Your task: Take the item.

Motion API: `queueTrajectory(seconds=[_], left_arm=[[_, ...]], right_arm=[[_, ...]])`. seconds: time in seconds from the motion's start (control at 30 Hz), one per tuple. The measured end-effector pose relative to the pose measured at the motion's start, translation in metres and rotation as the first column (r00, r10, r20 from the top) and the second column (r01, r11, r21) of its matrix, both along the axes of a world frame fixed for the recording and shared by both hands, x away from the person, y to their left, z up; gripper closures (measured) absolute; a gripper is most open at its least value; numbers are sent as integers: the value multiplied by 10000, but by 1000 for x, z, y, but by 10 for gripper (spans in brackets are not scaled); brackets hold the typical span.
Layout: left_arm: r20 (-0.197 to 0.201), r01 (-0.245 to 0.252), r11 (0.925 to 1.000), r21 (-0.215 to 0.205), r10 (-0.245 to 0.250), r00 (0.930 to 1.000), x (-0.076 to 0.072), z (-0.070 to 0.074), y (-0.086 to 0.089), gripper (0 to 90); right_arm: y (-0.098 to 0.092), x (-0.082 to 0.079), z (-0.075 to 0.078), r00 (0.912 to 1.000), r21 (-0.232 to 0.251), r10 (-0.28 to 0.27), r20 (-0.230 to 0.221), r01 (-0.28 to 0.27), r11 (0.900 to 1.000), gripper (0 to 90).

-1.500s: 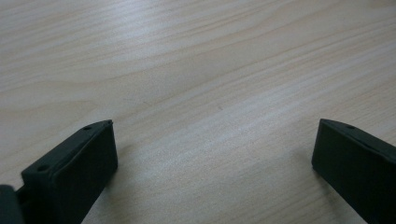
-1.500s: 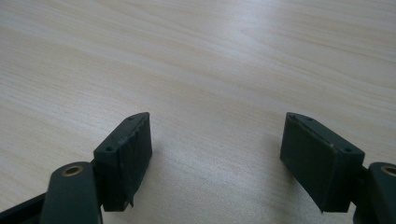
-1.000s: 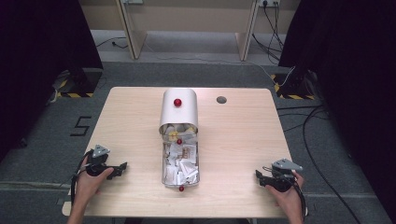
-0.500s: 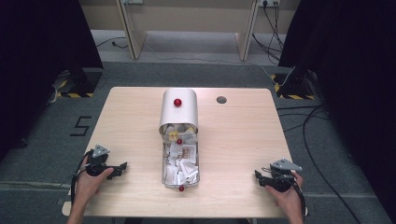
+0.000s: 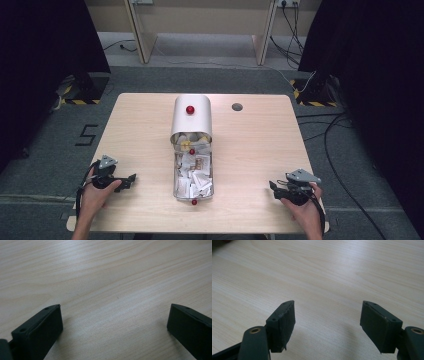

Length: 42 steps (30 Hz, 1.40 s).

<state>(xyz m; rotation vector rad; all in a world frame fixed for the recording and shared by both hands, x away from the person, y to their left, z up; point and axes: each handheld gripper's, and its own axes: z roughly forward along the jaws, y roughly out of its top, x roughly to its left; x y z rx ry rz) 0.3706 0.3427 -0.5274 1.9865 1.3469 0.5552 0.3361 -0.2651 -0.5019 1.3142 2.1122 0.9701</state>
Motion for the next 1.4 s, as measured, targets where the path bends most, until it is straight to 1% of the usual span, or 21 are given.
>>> queueTrajectory(seconds=[0.27, 0.5, 0.67, 0.73, 0.87, 0.9, 1.13, 1.3, 1.4], left_arm=[[9, -11, 10000, -19, 11, 10000, 0, 0, 0, 0], [8, -12, 10000, -21, 12, 10000, 0, 0, 0, 0], [9, -11, 10000, -21, 11, 10000, 0, 0, 0, 0], [8, -12, 10000, -22, 12, 10000, 0, 0, 0, 0], [1, -1, 10000, -3, 1, 10000, 0, 0, 0, 0], [11, -12, 10000, -22, 12, 10000, 0, 0, 0, 0], [9, -13, 10000, -23, 13, 10000, 0, 0, 0, 0], [2, -1, 10000, -4, 1, 10000, 0, 0, 0, 0], [2, -2, 10000, -6, 2, 10000, 0, 0, 0, 0]], right_arm=[[6, 0, 7, 9998, 119, 127, 179, -130, 9998, 290], [22, 0, 15, 9974, 217, 609, 398, -618, 9979, 290], [26, 2, 16, 9966, 320, 722, 395, -735, 9968, 290], [29, 3, 17, 9959, 293, 801, 425, -814, 9963, 290], [36, 3, 21, 9939, 354, 979, 508, -998, 9944, 298], [39, 4, 22, 9925, 389, 1091, 559, -1113, 9930, 301], [49, 6, 26, 9888, 395, 1342, 654, -1370, 9898, 313], [57, 6, 31, 9836, 449, 1607, 824, -1648, 9853, 322], [61, 6, 32, 9817, 452, 1701, 854, -1743, 9837, 323]])
